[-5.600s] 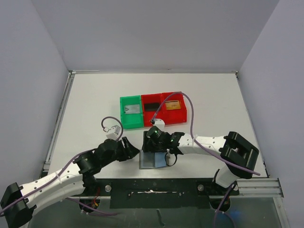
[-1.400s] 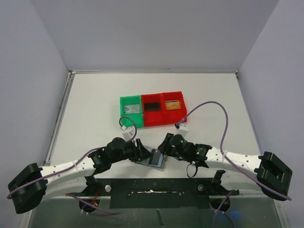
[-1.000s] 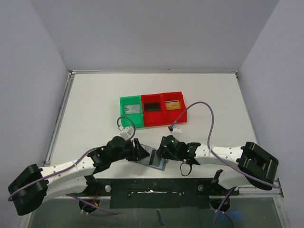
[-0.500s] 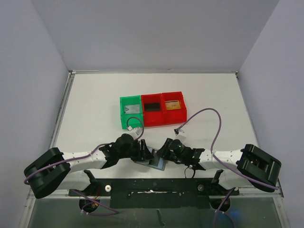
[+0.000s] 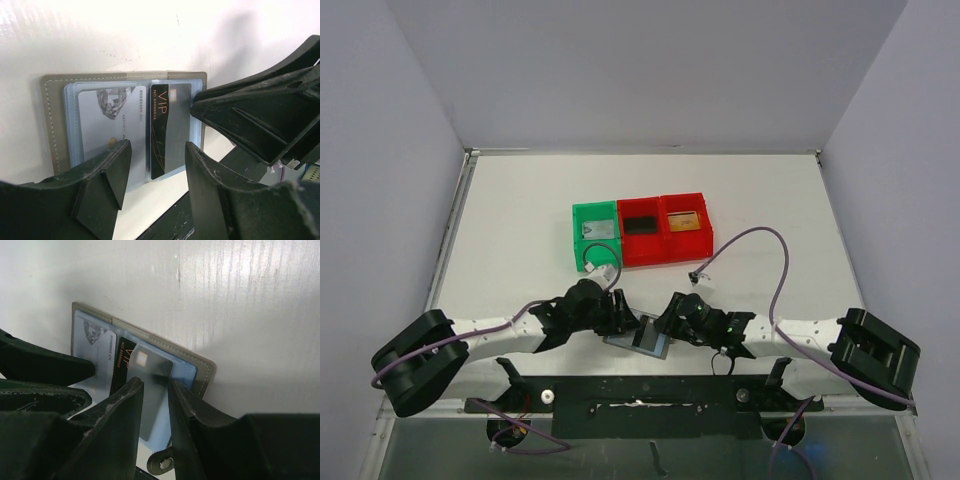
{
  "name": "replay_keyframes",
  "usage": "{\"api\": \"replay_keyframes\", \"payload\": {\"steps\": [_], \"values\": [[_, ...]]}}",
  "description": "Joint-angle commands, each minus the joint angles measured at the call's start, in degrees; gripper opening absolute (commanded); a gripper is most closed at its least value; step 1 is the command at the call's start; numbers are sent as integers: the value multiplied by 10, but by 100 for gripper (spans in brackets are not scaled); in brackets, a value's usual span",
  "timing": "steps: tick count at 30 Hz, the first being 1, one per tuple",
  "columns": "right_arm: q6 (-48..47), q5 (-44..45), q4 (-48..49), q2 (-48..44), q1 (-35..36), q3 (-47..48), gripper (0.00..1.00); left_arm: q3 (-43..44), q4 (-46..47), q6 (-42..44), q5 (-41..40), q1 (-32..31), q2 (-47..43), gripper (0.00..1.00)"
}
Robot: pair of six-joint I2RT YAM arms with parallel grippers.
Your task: Take the credit cards out of the card holder
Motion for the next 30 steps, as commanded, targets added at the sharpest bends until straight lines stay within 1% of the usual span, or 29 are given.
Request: {"api": "replay_keyframes", "payload": {"steps": [1, 9, 13, 15, 18, 20, 24, 30], "values": [[-39, 23, -94, -18, 9, 23, 30, 7, -70, 27, -51, 7, -10, 48], [-88, 19, -100, -27, 19, 98, 31, 20, -76, 42, -39, 10, -17, 48], [-99, -14, -26, -14, 21, 89, 30, 20, -75, 42, -39, 11, -13, 47], [-91, -19, -11, 1, 21, 85, 30, 18, -71, 41, -38, 11, -7, 47], [-63, -9, -48, 35, 21, 87, 28, 14, -60, 38, -29, 12, 6, 46], [-38, -8, -59, 49, 21, 70, 25, 15, -59, 36, -25, 12, 14, 46], [10, -3, -66, 65, 21, 20, 23, 11, -60, 34, -23, 12, 20, 44], [54, -7, 4, 52, 22, -63, 21, 1, -49, 29, -17, 13, 33, 44]]}}
